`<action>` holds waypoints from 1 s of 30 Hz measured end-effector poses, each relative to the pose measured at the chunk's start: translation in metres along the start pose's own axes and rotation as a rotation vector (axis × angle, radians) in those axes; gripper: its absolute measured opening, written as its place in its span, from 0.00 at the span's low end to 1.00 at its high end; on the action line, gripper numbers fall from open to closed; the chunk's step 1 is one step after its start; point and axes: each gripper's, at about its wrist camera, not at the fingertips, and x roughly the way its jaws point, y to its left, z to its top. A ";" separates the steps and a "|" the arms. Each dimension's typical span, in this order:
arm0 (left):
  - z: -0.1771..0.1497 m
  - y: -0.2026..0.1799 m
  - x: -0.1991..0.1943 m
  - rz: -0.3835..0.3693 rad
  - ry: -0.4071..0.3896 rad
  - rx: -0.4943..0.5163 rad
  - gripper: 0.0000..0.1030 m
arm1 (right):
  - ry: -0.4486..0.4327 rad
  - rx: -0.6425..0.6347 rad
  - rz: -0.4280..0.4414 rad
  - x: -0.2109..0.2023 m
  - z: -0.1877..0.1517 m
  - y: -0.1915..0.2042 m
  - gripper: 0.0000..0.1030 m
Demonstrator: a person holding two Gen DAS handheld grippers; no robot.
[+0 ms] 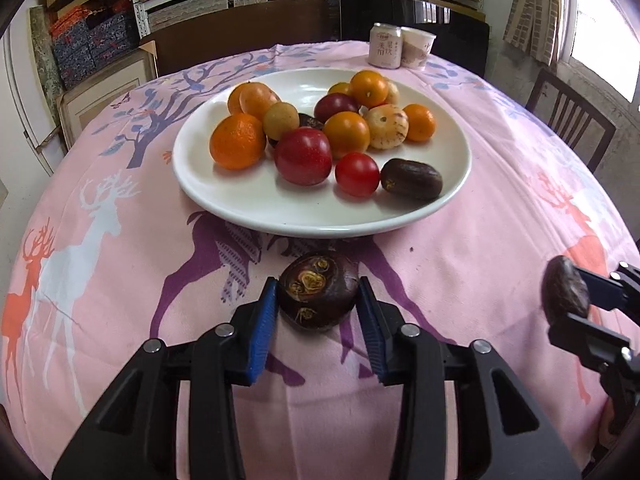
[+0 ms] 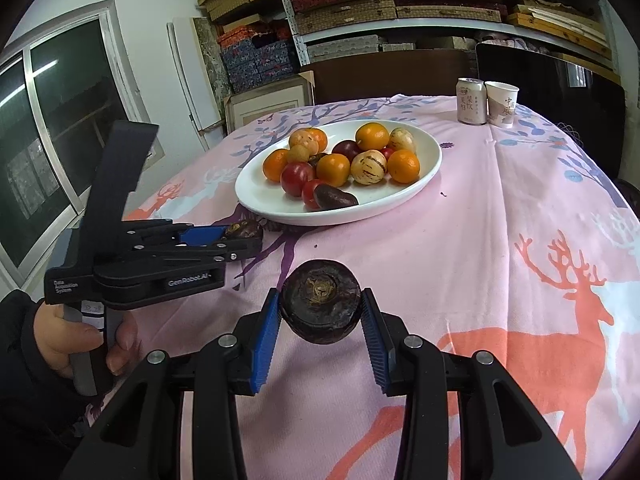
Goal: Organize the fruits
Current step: 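Carry both purple fruits onto the white plate and open both grippers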
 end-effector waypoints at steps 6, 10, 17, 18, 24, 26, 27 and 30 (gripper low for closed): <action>-0.011 0.006 -0.027 -0.023 -0.043 -0.025 0.38 | 0.000 0.001 -0.011 0.000 0.000 0.001 0.39; -0.018 0.012 -0.044 -0.030 -0.066 -0.034 0.38 | 0.015 0.007 -0.023 0.001 0.000 0.001 0.39; 0.004 0.027 -0.072 -0.021 -0.127 -0.034 0.38 | -0.022 -0.038 -0.034 -0.013 0.054 0.000 0.39; 0.015 0.028 -0.074 -0.027 -0.134 -0.036 0.38 | -0.035 -0.045 -0.040 -0.015 0.065 0.000 0.39; 0.080 0.026 -0.055 -0.040 -0.136 -0.017 0.38 | -0.086 -0.046 -0.026 0.003 0.149 -0.017 0.39; 0.097 0.026 -0.036 -0.056 -0.112 -0.021 0.38 | -0.072 -0.032 -0.007 0.024 0.169 -0.023 0.39; 0.106 0.026 -0.024 -0.056 -0.102 -0.024 0.38 | -0.067 -0.031 -0.004 0.034 0.175 -0.025 0.39; 0.121 0.028 0.004 -0.049 -0.072 -0.036 0.38 | -0.031 -0.047 -0.007 0.071 0.186 -0.024 0.39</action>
